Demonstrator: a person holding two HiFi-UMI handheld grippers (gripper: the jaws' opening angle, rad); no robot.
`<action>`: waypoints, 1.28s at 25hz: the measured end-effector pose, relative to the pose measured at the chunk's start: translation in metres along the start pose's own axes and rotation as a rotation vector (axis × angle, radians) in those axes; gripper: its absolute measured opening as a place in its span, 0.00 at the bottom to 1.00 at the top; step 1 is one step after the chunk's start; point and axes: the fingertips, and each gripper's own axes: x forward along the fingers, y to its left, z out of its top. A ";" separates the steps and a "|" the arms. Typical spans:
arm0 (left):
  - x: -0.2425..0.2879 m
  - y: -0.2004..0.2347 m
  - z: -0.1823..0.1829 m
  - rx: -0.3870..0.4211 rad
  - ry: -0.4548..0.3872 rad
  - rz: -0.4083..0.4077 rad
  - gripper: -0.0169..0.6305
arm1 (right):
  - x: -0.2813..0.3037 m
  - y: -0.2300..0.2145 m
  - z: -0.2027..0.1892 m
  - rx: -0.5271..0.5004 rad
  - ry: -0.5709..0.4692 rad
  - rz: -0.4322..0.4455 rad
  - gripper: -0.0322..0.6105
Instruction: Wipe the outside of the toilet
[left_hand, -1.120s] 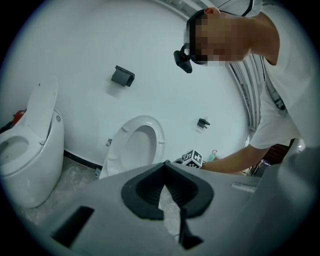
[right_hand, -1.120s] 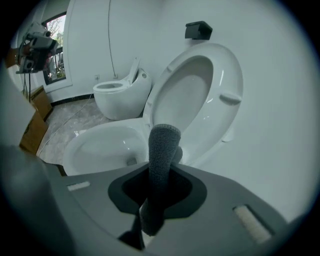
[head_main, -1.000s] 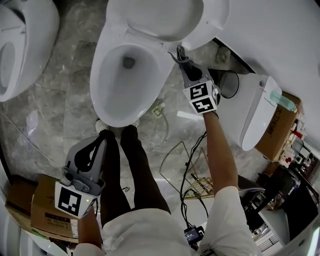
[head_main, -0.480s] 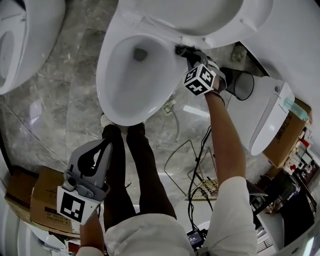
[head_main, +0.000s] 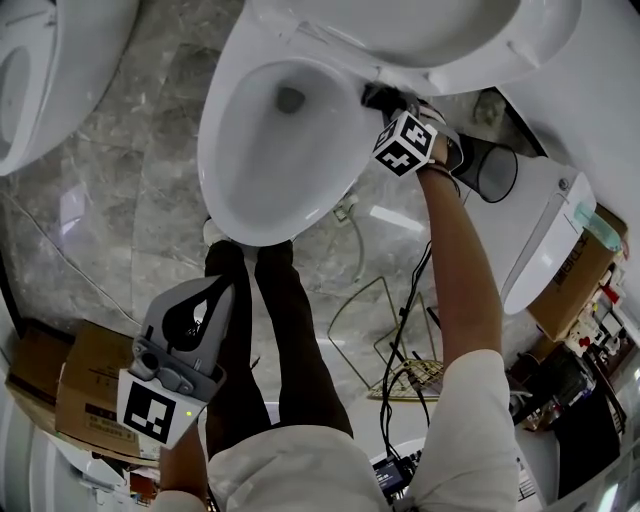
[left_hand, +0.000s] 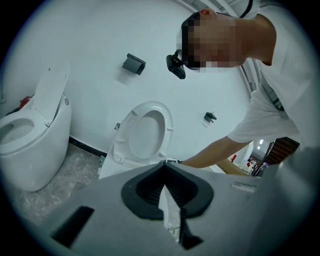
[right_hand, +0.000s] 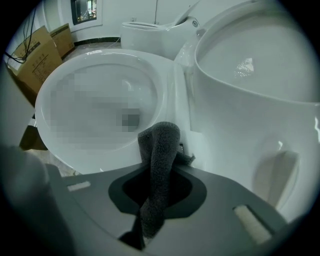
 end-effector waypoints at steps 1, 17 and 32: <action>0.000 0.000 0.000 -0.001 0.000 0.000 0.02 | 0.000 0.001 0.000 0.003 -0.001 0.010 0.13; 0.001 -0.007 -0.005 -0.014 -0.002 -0.007 0.02 | -0.004 0.046 -0.005 0.015 -0.032 0.177 0.14; -0.006 -0.014 -0.009 -0.018 -0.009 -0.015 0.02 | -0.018 0.080 -0.003 0.012 -0.039 0.266 0.14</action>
